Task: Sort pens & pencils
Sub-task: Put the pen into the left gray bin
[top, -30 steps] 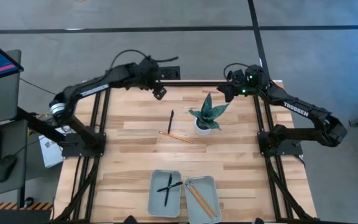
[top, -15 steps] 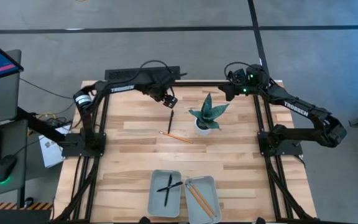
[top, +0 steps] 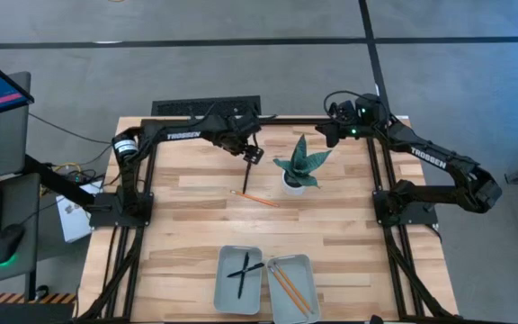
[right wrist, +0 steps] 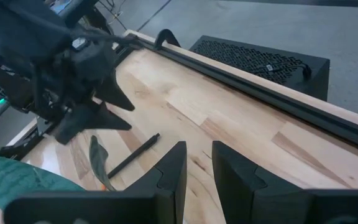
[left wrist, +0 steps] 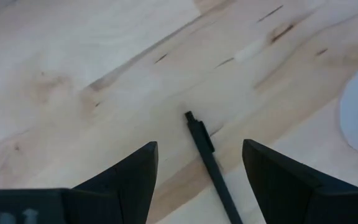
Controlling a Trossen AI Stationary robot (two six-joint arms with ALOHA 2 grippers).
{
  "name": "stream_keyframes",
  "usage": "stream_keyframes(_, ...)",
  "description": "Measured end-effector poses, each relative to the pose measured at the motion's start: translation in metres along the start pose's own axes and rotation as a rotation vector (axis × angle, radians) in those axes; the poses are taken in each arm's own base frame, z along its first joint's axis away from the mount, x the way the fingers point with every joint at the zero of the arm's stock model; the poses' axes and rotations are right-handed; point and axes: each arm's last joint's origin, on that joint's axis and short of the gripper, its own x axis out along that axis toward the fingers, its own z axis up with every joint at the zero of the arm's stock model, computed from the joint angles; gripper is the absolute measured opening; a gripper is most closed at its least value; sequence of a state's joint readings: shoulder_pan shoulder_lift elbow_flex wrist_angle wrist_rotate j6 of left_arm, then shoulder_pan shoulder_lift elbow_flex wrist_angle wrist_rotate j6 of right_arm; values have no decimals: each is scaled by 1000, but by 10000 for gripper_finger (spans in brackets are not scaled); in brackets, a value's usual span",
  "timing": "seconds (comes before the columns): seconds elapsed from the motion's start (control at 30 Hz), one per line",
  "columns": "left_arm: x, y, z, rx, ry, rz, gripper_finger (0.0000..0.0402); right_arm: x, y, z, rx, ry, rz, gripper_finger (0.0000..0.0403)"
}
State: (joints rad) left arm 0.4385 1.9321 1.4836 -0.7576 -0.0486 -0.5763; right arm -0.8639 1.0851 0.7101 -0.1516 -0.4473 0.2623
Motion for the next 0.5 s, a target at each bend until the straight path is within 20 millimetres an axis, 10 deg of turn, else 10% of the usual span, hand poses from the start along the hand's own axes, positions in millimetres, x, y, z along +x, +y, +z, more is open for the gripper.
stream_keyframes(0.5, 44, -11, -14, -38, 119, 14, 226, 1, 3, -3, 4, 31, 6, 98)
